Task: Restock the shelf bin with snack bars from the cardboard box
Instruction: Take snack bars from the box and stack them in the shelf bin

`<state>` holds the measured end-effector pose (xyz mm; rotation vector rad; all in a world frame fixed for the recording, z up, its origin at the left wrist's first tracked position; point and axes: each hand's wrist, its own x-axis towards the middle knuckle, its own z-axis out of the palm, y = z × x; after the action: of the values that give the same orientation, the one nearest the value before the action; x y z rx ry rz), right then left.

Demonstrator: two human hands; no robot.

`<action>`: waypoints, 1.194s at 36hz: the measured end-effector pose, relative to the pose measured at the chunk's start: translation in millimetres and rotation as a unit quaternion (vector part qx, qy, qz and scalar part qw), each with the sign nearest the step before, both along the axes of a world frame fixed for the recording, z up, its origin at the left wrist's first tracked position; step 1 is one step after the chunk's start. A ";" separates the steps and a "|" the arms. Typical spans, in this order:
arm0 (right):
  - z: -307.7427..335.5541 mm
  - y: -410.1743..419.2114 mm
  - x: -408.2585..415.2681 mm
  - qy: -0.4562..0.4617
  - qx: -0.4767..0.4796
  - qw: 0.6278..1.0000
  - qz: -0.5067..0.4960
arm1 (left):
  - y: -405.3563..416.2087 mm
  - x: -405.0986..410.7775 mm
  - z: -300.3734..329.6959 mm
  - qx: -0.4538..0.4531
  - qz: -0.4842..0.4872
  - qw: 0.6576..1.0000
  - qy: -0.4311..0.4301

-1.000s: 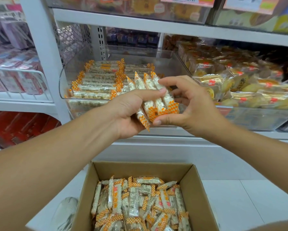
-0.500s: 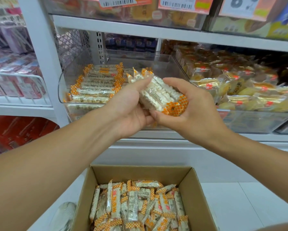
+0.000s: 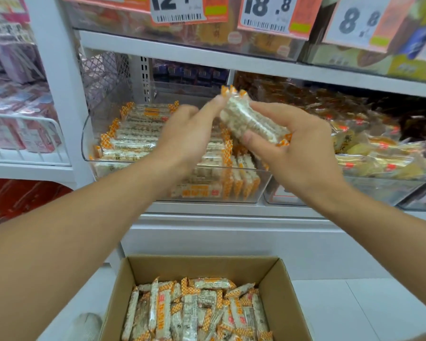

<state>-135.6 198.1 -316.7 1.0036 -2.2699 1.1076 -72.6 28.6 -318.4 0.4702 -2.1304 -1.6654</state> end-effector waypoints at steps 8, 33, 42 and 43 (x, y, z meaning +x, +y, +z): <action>25.6 -48.0 -30.9 0.030 0.189 0.968 -0.165 | -63.2 -0.6 -39.7 -0.527 -0.154 0.806 -0.221; -18.7 -120.8 -144.9 -0.076 0.537 0.836 -0.083 | -65.5 -2.0 -49.4 -0.530 -0.133 0.812 -0.205; 18.3 -110.7 -129.9 -0.042 0.565 0.821 -0.071 | -66.1 -2.5 -49.8 -0.531 -0.132 0.811 -0.205; 19.4 -106.6 -128.5 -0.033 0.559 0.825 -0.069 | -66.3 -2.4 -49.7 -0.531 -0.132 0.811 -0.206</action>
<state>-264.0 91.5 -297.3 1.1069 -2.9705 -0.4177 -75.0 -37.7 -368.1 0.1672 -3.1029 -0.2185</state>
